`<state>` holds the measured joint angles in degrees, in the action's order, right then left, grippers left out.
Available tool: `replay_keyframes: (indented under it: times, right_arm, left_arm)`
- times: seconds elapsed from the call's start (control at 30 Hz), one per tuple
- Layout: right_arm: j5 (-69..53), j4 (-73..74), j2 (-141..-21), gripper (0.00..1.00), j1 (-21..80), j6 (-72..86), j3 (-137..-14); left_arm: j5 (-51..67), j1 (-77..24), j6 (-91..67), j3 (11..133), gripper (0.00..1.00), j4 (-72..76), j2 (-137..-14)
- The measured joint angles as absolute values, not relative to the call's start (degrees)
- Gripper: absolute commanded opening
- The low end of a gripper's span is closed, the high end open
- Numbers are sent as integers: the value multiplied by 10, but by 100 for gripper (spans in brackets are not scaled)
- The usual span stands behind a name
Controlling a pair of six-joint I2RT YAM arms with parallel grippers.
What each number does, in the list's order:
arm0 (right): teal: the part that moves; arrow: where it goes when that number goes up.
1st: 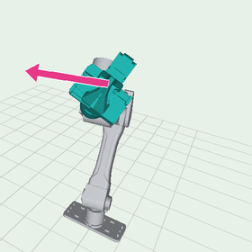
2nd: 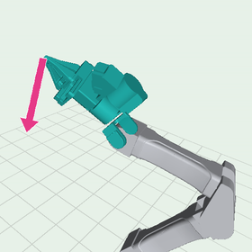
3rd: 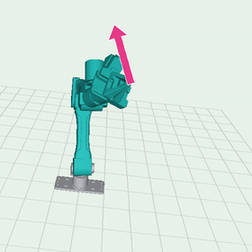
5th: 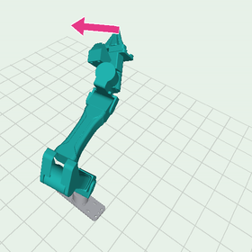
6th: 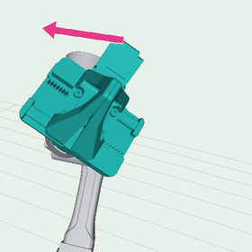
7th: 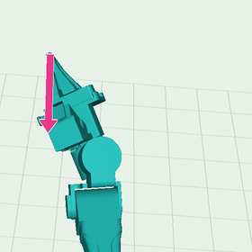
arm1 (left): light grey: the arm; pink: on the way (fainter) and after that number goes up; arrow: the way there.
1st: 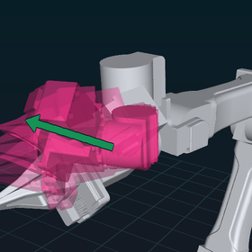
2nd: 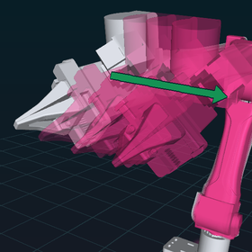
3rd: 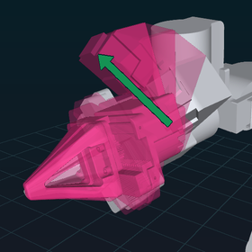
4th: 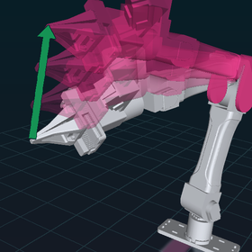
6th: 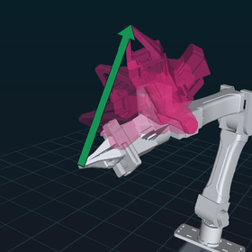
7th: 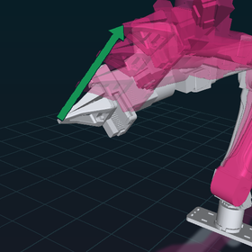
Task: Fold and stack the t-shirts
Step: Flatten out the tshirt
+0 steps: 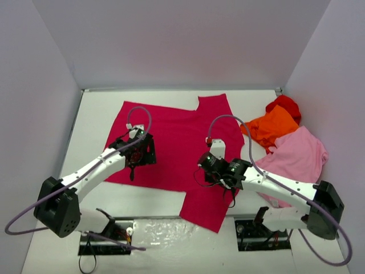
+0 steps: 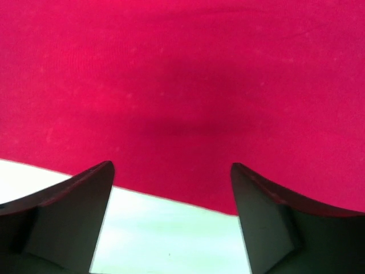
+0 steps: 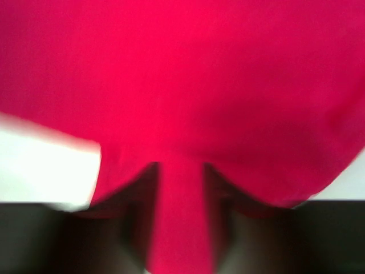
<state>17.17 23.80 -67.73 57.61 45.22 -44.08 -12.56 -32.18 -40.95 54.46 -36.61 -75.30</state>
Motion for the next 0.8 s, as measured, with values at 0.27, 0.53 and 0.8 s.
replay_keyframes:
  times: [0.27,0.53,0.8]
  right_arm:
    - [238,172,-855,0,365,334,-626]
    - [221,133,-1036,0,247,274,-712]
    - [188,115,-1174,0,215,249,-799]
  left_arm:
    - [-135,-322,-372,670,0,-306,-900]
    - [-118,-301,-349,751,0,-222,-1028]
    - [-99,-260,-353,763,0,-146,-1128]
